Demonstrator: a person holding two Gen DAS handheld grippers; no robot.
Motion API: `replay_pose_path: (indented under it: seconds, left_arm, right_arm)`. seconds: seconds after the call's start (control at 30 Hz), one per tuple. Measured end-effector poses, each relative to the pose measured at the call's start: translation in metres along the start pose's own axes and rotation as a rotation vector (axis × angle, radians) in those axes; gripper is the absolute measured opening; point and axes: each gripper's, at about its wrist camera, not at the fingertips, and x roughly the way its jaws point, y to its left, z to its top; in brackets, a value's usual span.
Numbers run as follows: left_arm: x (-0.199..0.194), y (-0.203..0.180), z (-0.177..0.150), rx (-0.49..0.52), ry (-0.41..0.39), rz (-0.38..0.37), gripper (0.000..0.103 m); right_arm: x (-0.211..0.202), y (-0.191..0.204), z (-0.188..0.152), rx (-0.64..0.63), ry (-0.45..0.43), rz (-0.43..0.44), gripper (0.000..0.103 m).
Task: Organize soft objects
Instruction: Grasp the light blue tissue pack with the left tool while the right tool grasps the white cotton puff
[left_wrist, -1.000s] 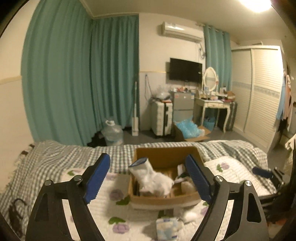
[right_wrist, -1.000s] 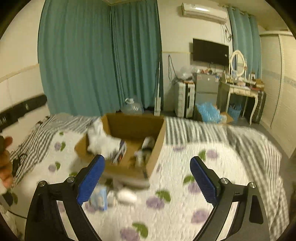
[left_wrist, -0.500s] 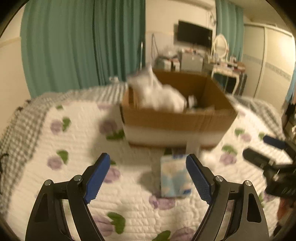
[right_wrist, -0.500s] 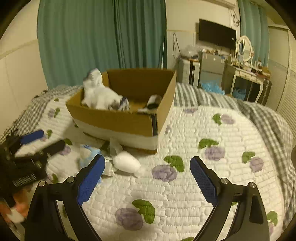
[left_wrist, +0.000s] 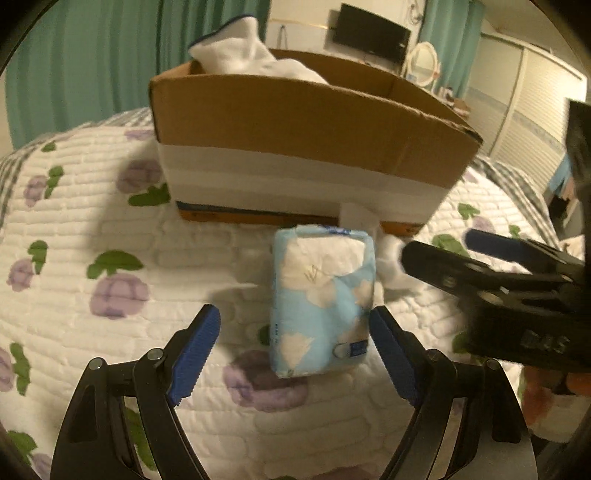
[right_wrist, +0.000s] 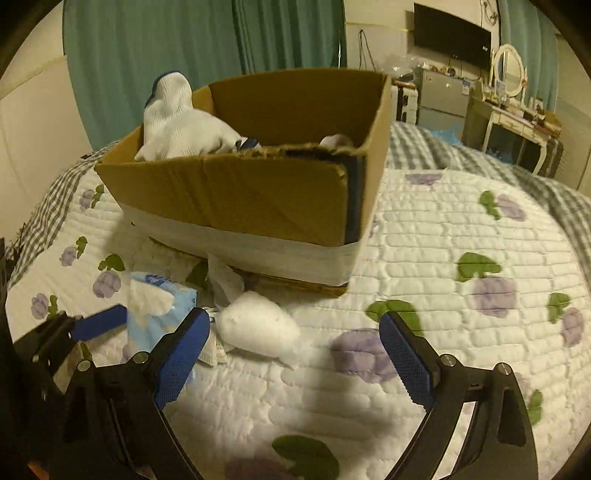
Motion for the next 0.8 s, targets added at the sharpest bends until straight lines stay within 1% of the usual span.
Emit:
replay_pose_path:
  seconds: [0.03,0.07,0.1,0.13,0.2,0.23,0.3,0.33,0.37,0.4,0.43,0.5,0.63,0.7,0.8]
  left_arm:
    - [0.000,-0.001,-0.001,0.003,0.006,-0.006,0.083]
    - [0.001,-0.002,-0.002,0.004,0.011,-0.008,0.083]
    - [0.001,-0.002,-0.003,0.004,0.018,-0.007,0.083]
    - [0.001,-0.002,-0.004,0.002,0.022,-0.007,0.083]
    - [0.000,0.000,-0.005,-0.002,0.025,-0.011,0.083]
    - [0.000,0.000,-0.005,-0.001,0.023,-0.013,0.082]
    - [-0.001,-0.003,-0.003,0.008,0.015,-0.020,0.082]
    - [-0.002,-0.004,-0.002,0.014,0.011,-0.023,0.082]
    - [-0.002,-0.006,0.000,0.026,0.002,-0.028,0.082]
    - [0.000,-0.007,0.003,0.033,-0.006,-0.026,0.079]
    - [0.001,-0.007,0.005,0.039,-0.012,-0.020,0.066]
    - [0.008,-0.006,0.008,0.041,-0.005,-0.027,0.053]
    - [0.010,0.000,0.009,0.028,-0.006,-0.068,0.051]
    - [0.002,0.002,0.008,0.036,-0.012,-0.084,0.051]
    - [-0.017,0.012,0.007,0.032,-0.035,-0.087,0.051]
  right_arm:
    - [0.005,0.000,0.000,0.007,0.013,0.013,0.089]
    - [0.009,0.000,0.000,0.011,0.025,0.022,0.083]
    - [0.015,0.000,0.000,0.014,0.040,0.035,0.079]
    - [0.019,0.000,-0.001,0.016,0.053,0.050,0.072]
    - [0.022,0.001,-0.001,0.025,0.066,0.106,0.055]
    - [0.022,0.002,-0.001,0.027,0.069,0.127,0.043]
    - [0.015,0.006,0.000,0.002,0.062,0.118,0.042]
    - [0.011,0.008,0.000,-0.014,0.052,0.110,0.039]
    - [0.007,0.009,0.001,-0.017,0.042,0.102,0.039]
    - [0.006,0.008,0.002,-0.012,0.037,0.096,0.039]
    - [0.003,0.007,0.003,-0.003,0.031,0.090,0.039]
    - [-0.001,0.003,0.003,0.006,0.018,0.076,0.039]
    - [-0.010,-0.002,0.004,0.002,-0.003,0.037,0.038]
    - [-0.013,-0.004,0.003,0.010,-0.012,0.037,0.038]
    - [-0.022,-0.008,0.001,0.018,-0.027,0.035,0.038]
